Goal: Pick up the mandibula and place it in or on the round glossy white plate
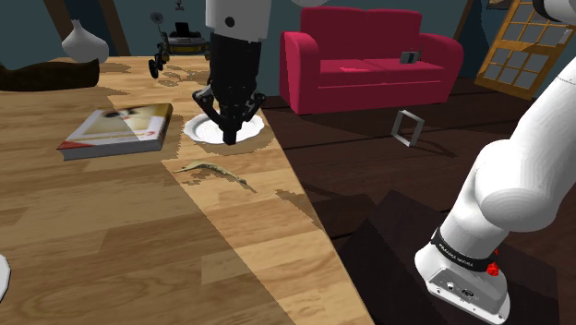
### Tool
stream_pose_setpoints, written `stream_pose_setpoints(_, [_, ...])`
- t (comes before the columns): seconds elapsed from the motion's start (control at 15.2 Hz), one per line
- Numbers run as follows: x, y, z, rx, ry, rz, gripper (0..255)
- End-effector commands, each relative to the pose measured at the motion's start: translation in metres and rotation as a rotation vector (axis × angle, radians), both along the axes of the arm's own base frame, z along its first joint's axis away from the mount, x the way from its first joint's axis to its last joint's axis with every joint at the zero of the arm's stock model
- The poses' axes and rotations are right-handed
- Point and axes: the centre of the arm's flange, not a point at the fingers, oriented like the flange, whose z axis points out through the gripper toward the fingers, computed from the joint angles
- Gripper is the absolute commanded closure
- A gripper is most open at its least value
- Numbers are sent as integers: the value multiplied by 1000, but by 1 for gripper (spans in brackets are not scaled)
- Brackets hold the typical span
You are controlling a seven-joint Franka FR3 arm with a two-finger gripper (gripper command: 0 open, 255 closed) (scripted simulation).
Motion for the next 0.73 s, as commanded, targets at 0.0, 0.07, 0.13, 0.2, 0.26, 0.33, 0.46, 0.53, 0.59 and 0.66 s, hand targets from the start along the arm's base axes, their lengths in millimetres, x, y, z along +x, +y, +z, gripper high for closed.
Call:
stream_pose_setpoints(0.0, [0, 0, 0, 0, 0, 0, 255])
stream_pose_setpoints(0.07, [0, 0, 0, 0, 0, 0, 255])
stream_pose_setpoints(0.13, [0, 0, 0, 0, 0, 0, 0])
stream_pose_setpoints(0.2, [11, 8, -8, -30, 1, 80, 0])
stream_pose_setpoints(0.26, [21, 16, -17, -59, 3, 160, 0])
stream_pose_setpoints(0.33, [31, 25, -25, -89, 4, 239, 0])
stream_pose_setpoints(0.46, [40, 35, -39, -117, 6, 317, 0])
stream_pose_setpoints(0.53, [40, 35, -44, -117, 6, 317, 0])
stream_pose_setpoints(0.59, [40, 35, -50, -117, 6, 317, 0])
stream_pose_setpoints(0.66, [40, 36, -55, -117, 6, 317, 0])
